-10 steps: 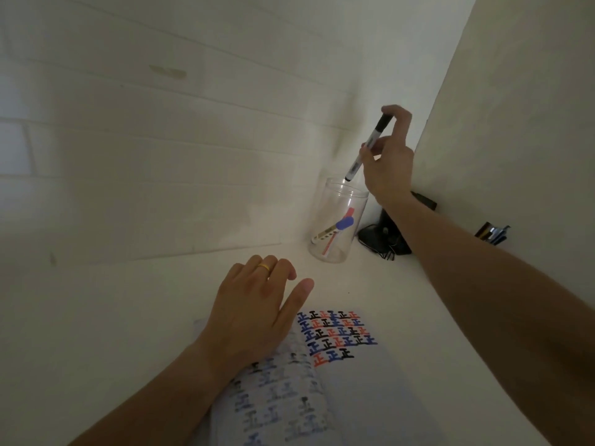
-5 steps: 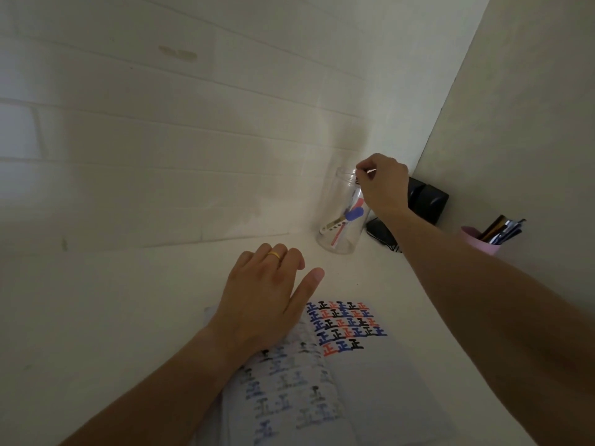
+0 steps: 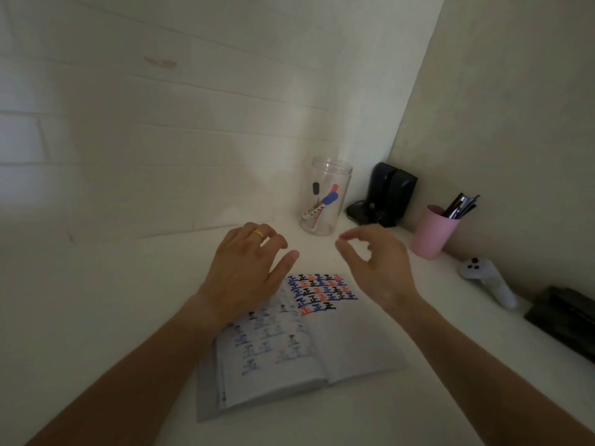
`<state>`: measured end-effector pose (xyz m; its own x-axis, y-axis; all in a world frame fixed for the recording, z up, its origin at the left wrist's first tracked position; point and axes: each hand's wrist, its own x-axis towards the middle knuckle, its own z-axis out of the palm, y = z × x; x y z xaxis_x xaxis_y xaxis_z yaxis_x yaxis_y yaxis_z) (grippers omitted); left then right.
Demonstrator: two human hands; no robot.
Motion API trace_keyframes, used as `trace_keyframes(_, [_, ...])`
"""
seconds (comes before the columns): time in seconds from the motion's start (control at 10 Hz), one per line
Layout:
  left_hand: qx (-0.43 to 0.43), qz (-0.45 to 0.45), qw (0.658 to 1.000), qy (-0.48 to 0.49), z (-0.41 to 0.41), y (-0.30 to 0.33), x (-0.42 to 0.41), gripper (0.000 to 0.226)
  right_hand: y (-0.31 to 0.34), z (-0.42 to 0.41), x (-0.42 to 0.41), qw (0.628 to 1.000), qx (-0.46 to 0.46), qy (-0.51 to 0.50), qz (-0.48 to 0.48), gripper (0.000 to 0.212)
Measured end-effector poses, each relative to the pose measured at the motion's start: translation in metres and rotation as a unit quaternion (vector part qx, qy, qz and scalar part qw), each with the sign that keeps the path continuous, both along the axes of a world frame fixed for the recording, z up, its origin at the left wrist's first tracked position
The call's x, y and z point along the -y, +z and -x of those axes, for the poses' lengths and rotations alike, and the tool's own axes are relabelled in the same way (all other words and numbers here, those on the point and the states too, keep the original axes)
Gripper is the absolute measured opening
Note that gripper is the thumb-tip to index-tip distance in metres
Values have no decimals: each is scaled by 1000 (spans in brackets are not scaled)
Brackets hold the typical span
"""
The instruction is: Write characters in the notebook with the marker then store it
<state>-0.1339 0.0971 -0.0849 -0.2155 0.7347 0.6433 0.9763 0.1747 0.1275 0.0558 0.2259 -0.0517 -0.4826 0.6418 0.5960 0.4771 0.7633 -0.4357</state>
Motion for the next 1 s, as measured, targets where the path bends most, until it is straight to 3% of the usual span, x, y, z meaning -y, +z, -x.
trace_keyframes(0.2, [35, 52, 997, -35, -34, -7, 32, 44, -39, -47, 42, 992, 98, -28, 72, 31])
trace_keyframes(0.3, [61, 93, 992, -61, -39, -25, 48, 48, -58, -55, 56, 987, 142, -36, 60, 37])
trace_keyframes(0.4, [127, 59, 989, -58, -37, -36, 51, 43, -70, -54, 58, 982, 181, -50, 10, 39])
trace_keyframes(0.7, [124, 43, 990, -53, -35, -36, 52, 40, -74, -52, 56, 983, 177, -58, 2, 39])
trace_keyframes(0.8, [121, 45, 990, -52, -36, -37, 52, 39, -64, -54, 55, 989, 123, -50, 61, 38])
trace_keyframes(0.9, [116, 44, 991, -52, -34, -37, 51, 40, -40, -55, 60, 995, -44, -13, 94, 27])
trace_keyframes(1.0, [120, 38, 991, -49, -34, -37, 50, 42, -1, -73, 81, 967, -240, 39, 75, 19])
